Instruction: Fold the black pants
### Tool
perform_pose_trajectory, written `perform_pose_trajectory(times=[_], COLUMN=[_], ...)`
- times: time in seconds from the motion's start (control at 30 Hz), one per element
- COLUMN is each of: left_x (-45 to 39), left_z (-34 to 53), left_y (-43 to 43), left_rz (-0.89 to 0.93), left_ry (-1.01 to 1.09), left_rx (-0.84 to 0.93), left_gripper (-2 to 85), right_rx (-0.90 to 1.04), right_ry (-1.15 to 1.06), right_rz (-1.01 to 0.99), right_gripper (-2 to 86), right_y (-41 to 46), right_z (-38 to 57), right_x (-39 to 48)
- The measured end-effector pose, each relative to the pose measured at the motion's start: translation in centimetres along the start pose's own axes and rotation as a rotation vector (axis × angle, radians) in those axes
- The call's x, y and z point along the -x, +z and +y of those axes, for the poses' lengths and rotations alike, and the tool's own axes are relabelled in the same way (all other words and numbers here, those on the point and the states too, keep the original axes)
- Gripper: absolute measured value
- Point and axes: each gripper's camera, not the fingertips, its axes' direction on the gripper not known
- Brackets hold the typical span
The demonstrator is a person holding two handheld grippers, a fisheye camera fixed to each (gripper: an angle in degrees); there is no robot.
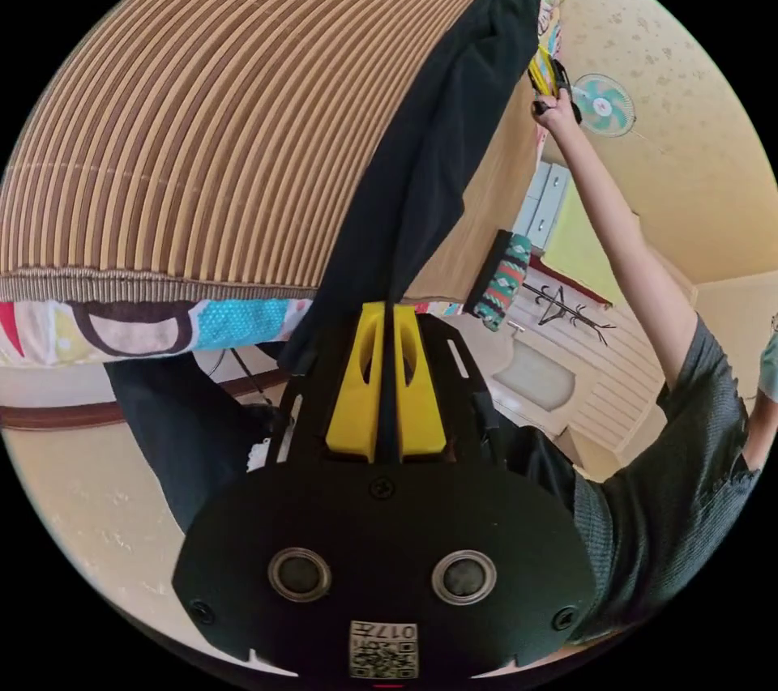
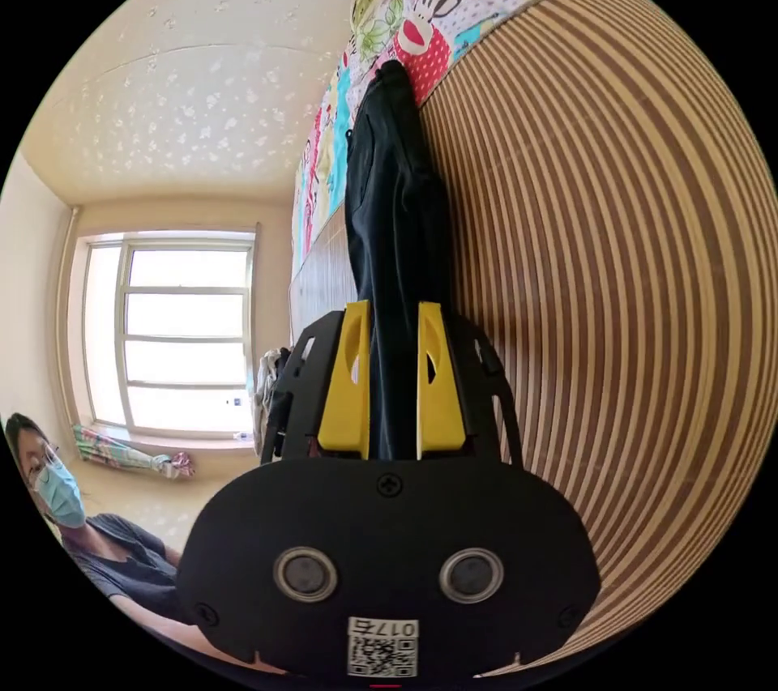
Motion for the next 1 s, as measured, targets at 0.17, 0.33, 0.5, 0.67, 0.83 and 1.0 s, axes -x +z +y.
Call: perform_pose_trajectory(times=[0.17, 0.33, 0.5, 0.67, 0.83, 1.0], left_x=[-1.7, -5.5, -8.9, -12.6, -16.4, -18.0], left_z=[0.3, 0.2, -1.7, -6.8, -10.9, -12.8], left_y=[1.5, 0.4, -1.8, -1.4, 1.1, 3.8], left_rz=[-0.095, -0.204, -0.195, -0.253, -0.312, -0.502], left_ry=[-0.021, 0.083, 0.16, 0.219, 0.296, 0.286], left_rx=[0.05, 0.04, -0.043, -0.039, -0.004, 0.063], left_gripper=[4.3, 7.9, 8.3, 8.9, 8.8, 3.3], right_rx=[0.236, 0.359, 0.38, 0.211, 0.228, 0.238], right_ry=[-0.083, -0.045, 0.054, 0.273, 0.301, 0.309], right_rz=[-0.119, -0.368, -0.423, -0.347, -0.073, -0.023], right_gripper=[7.3, 4.3, 3.0, 2.6, 2.6, 2.2], right_y=[1.7, 2.9, 3.9, 2.3, 1.3, 2.3], right_z=[6.3, 18.8, 28.9, 34.2, 33.8, 33.1], right_x=[-2.5, -4.7, -5.6, -7.7, -7.3, -7.0])
